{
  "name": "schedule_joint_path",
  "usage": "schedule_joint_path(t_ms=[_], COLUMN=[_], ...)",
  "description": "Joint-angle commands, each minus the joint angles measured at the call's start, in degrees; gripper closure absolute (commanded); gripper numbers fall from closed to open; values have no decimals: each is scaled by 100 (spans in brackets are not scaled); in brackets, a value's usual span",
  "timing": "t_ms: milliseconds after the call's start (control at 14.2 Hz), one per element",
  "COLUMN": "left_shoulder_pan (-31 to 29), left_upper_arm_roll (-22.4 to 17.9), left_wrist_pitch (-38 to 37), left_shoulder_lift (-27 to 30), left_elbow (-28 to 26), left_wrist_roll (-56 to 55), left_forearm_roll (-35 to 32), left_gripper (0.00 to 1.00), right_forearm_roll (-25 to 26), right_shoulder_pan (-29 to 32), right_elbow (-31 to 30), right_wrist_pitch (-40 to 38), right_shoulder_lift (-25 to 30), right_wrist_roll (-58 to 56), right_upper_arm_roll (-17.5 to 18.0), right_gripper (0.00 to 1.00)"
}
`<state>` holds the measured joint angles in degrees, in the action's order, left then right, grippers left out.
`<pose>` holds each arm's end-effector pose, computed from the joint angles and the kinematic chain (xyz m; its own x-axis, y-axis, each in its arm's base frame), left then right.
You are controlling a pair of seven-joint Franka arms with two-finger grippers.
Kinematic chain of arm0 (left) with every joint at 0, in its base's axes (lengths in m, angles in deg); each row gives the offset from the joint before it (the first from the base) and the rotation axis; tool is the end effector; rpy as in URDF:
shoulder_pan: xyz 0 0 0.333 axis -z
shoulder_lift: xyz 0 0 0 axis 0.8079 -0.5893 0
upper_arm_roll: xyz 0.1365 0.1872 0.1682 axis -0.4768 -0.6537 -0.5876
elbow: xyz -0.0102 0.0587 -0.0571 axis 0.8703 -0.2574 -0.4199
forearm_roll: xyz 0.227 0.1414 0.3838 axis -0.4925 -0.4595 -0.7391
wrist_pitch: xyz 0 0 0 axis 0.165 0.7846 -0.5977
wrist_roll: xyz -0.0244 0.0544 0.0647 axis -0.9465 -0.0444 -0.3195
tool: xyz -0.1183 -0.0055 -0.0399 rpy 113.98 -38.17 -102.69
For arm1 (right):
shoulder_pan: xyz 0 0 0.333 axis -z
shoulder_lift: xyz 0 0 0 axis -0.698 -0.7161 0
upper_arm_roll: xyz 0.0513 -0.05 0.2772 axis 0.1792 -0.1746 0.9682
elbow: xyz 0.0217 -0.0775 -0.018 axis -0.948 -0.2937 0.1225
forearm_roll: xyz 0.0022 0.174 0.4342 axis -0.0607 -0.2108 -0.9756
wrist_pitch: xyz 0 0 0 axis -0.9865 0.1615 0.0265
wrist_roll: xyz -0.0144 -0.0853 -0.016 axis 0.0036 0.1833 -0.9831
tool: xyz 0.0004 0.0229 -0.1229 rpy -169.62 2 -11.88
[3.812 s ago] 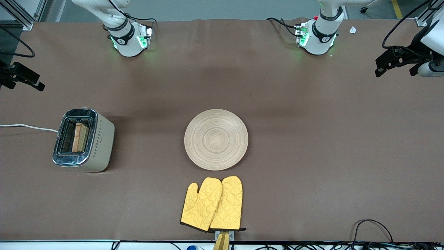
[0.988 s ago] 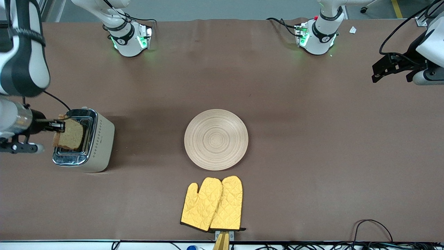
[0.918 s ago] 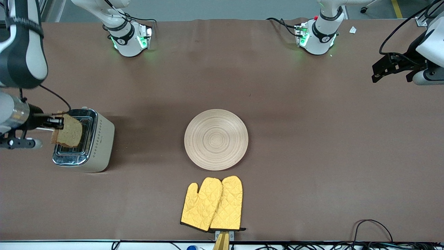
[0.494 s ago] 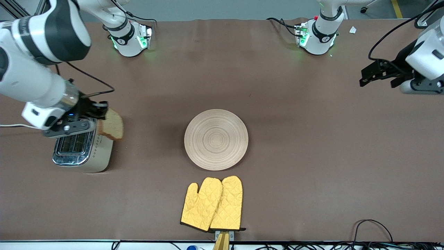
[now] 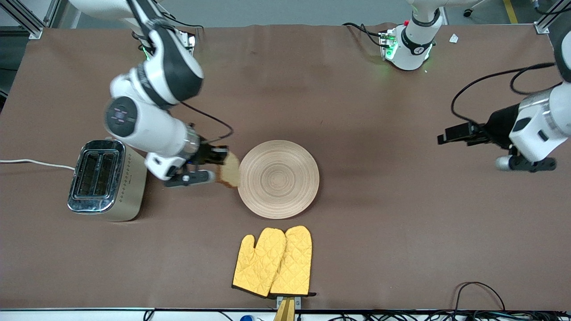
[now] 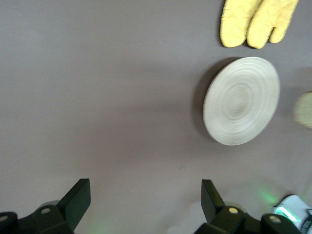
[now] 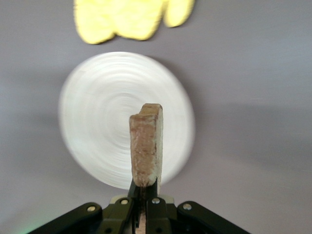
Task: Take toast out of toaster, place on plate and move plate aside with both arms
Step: 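Place the bread on the plate while the left gripper reaches the plate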
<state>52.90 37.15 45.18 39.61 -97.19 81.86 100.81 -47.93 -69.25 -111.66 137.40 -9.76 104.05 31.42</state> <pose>0.6820 -0.0997 0.4867 0.9819 0.0131 -0.1892 0.0845 -0.9233 0.3746 0.6501 0.3610 0.3420 0.9943 0.0474 -0.0960 0.0131 -0.9438 -0.3303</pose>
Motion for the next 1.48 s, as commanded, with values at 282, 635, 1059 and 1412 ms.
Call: schedule_joint_path(t_ms=[282, 635, 1059, 1412], left_shoulder_pan=[108, 126, 353, 688], left_upper_arm_roll=[34, 201, 210, 210], left_wrist_pitch=[628, 1121, 1620, 1833], left_shoulder_lift=[-1169, -2004, -2971, -3587], left_elbow=[83, 66, 57, 48], left_wrist_roll=[335, 1706, 2743, 4036], left_forearm_roll=[1552, 2360, 3212, 4137], left_gripper=[0, 0, 15, 36], right_forearm_roll=[-1964, -2276, -564, 517], right_shoulder_pan=[-393, -270, -50, 319], right_elbow=[41, 6, -12, -90], right_wrist_pitch=[1263, 1273, 773, 403], right_shoulder_lift=[-949, -1144, -635, -73], right_wrist_roll=[134, -76, -418, -815], right_upper_arm_roll=[-44, -210, -957, -1326], right_gripper=[96, 0, 0, 0])
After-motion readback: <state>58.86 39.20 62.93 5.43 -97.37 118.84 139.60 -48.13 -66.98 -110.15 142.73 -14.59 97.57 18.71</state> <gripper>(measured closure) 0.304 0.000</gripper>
